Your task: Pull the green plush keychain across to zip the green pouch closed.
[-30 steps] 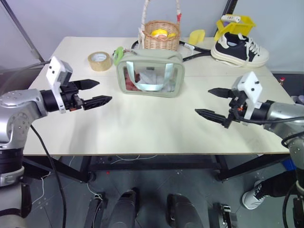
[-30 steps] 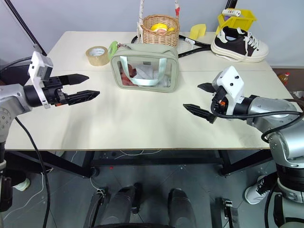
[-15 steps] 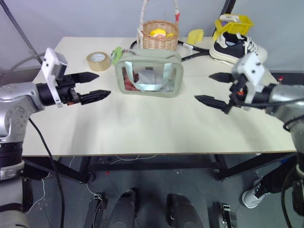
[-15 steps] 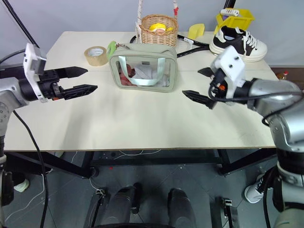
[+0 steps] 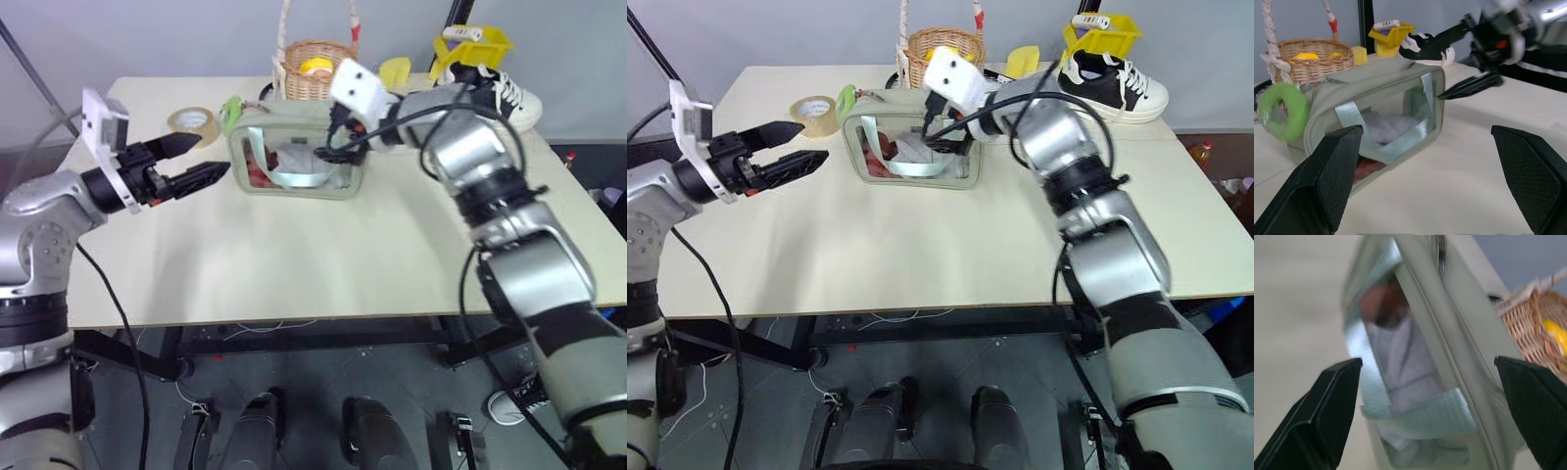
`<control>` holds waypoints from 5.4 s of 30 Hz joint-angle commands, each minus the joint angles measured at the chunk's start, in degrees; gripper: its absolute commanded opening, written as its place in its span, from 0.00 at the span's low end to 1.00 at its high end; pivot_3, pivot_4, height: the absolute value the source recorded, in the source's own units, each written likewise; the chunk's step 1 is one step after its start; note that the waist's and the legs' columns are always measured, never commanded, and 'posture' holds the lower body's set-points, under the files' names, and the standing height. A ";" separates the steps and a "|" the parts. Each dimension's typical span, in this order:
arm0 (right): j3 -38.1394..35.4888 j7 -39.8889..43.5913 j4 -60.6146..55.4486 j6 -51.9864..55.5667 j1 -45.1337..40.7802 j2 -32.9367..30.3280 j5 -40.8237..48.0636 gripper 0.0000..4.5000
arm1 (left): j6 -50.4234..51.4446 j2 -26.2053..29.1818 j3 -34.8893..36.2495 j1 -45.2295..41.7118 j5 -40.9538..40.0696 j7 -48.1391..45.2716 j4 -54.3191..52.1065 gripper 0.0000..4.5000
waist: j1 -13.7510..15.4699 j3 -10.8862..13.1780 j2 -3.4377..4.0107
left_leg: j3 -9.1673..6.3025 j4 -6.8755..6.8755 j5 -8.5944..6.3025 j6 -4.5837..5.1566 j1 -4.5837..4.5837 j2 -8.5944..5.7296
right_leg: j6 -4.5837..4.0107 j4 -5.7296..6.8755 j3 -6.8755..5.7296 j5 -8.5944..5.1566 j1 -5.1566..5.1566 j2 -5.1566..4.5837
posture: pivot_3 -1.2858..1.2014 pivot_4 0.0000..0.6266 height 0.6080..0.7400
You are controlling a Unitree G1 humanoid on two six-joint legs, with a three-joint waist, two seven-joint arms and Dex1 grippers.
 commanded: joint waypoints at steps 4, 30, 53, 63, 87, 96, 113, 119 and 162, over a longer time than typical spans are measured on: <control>-2.38 -3.77 12.45 -7.49 -5.82 4.64 -4.55 0.73 | -0.44 1.03 2.10 0.88 -1.13 0.41 -4.01 1.00 | 0.25 0.00 0.01 | -0.14 -0.07 0.10 -0.20 0.03 0.00 | -0.02 0.09 -0.03 0.00 -0.01 0.07 | 0.52 0.24 0.88; -7.87 20.09 -10.07 -5.09 -2.59 -4.03 -5.87 0.01 | -1.01 0.93 0.87 -1.52 0.32 1.11 -1.38 1.00 | -1.27 0.04 0.06 | -0.28 -0.11 0.25 -0.41 0.10 0.10 | -0.05 0.71 -0.03 -0.03 -0.25 0.29 | 0.52 0.24 0.88; -5.95 22.49 -68.83 38.55 19.83 -17.90 -1.70 0.01 | -0.16 1.48 -0.52 -3.45 0.64 -0.06 1.05 1.00 | -0.53 0.04 0.06 | -0.28 0.10 0.25 -0.40 0.06 0.18 | -0.08 0.77 -0.05 -0.07 -0.21 0.21 | 0.52 0.24 0.88; -6.11 22.99 -77.37 36.53 25.84 -21.89 3.63 0.01 | -0.48 1.43 -1.12 -3.70 0.87 -0.78 1.58 1.00 | 0.56 0.03 0.04 | -0.20 0.13 0.25 -0.40 0.06 0.34 | -0.22 0.70 -0.05 -0.14 -0.20 0.18 | 0.52 0.24 0.88; -16.42 24.22 -80.15 36.16 34.30 -38.29 14.14 0.72 | -0.76 3.17 -1.93 -4.64 2.44 -4.40 4.62 1.00 | 0.70 0.01 0.00 | -0.11 0.14 0.20 -0.39 0.08 0.51 | -0.57 0.50 -0.07 -0.33 -0.13 0.15 | 0.52 0.24 0.88; -13.99 20.42 -75.58 30.64 37.67 -37.05 11.97 0.01 | -0.59 6.98 -2.76 -0.33 3.19 -10.00 3.63 1.00 | 0.54 0.01 0.01 | -0.01 0.12 0.20 -0.37 0.06 0.57 | -0.60 0.50 0.01 -0.33 -0.21 0.18 | 0.52 0.24 0.88; -14.76 19.50 -77.14 32.61 38.23 -37.78 13.47 0.01 | -8.35 2.29 -9.49 -4.55 8.96 -14.73 10.96 1.00 | 0.66 0.01 0.01 | 0.20 0.13 0.19 -0.33 0.04 0.64 | -0.64 0.42 -0.01 -0.33 -0.18 0.09 | 0.52 0.24 0.88; -15.37 19.26 -78.35 33.73 38.91 -38.31 14.10 0.00 | -7.86 3.13 -8.77 -5.66 8.08 -17.59 13.44 0.70 | 0.66 0.01 0.01 | 0.23 0.14 0.19 -0.32 0.03 0.65 | -0.64 0.42 -0.01 -0.33 -0.17 0.12 | 0.52 0.24 0.88; -16.57 17.19 -81.10 35.26 40.88 -39.59 16.19 0.00 | -0.14 -3.44 -6.53 -13.32 10.25 -11.01 29.12 0.86 | 0.80 0.01 0.00 | 0.21 0.23 0.20 -0.30 0.05 0.67 | -0.60 0.53 -0.03 -0.32 -0.13 0.19 | 0.52 0.24 0.88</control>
